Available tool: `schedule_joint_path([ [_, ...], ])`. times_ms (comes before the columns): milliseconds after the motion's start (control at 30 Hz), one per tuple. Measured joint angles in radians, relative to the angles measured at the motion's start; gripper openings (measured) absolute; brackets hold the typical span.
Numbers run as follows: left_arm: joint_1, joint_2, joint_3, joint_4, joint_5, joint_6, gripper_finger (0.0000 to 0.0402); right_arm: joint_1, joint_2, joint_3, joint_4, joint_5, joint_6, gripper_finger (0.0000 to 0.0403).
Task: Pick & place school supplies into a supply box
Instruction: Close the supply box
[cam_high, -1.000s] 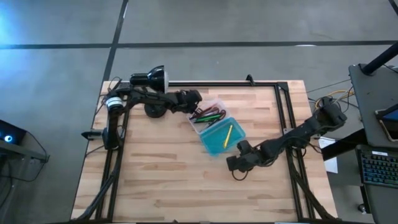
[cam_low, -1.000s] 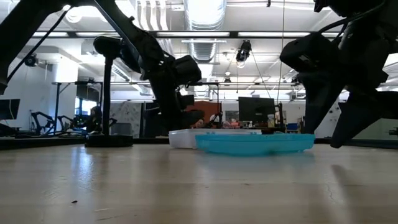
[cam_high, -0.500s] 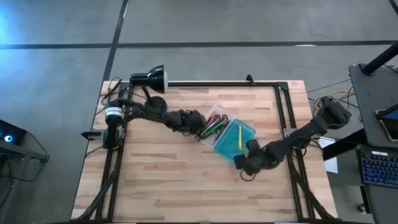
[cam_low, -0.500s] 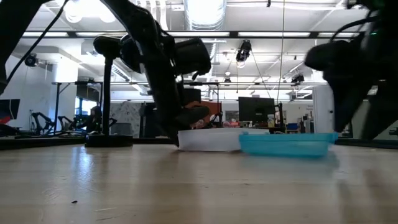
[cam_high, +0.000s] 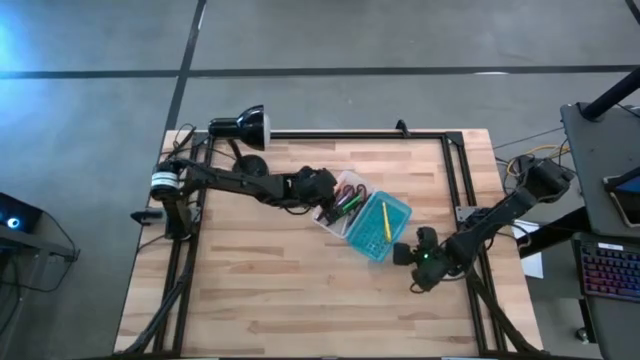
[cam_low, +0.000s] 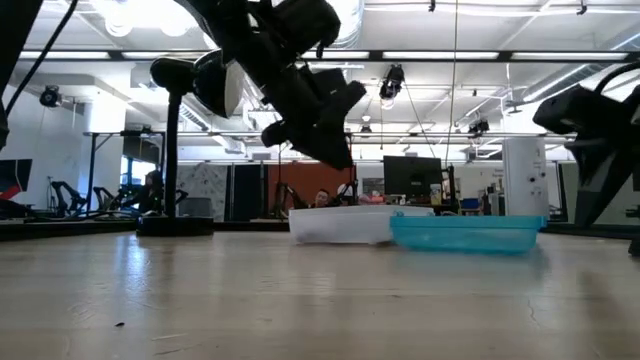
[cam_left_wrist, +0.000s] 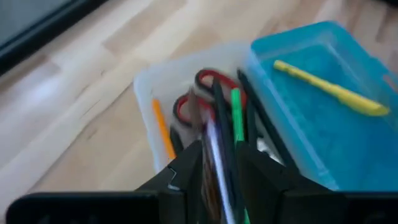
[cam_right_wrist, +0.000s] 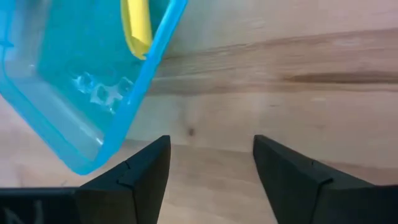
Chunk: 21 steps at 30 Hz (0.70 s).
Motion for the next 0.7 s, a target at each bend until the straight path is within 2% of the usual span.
schedule_joint_path([
  [133, 0.018, 0.055, 0.003, 0.042, -0.023, 0.022, 0.0081, -0.015, 0.002, -0.012, 0.01, 0.004, 0.005, 0.0224],
  [333, 0.028, 0.138, 0.006, 0.061, 0.03, 0.014, 0.0081, -0.033, -0.014, -0.018, -0.01, 0.073, -0.001, 0.0224],
  [533, 0.015, 0.207, 0.008, 0.068, 0.066, 0.014, 0.0081, -0.049, -0.016, -0.028, -0.007, 0.085, -0.008, 0.0224],
  [700, 0.009, 0.223, 0.011, 0.067, 0.068, 0.012, 0.008, -0.05, -0.016, -0.029, -0.009, 0.086, -0.088, 0.0224],
])
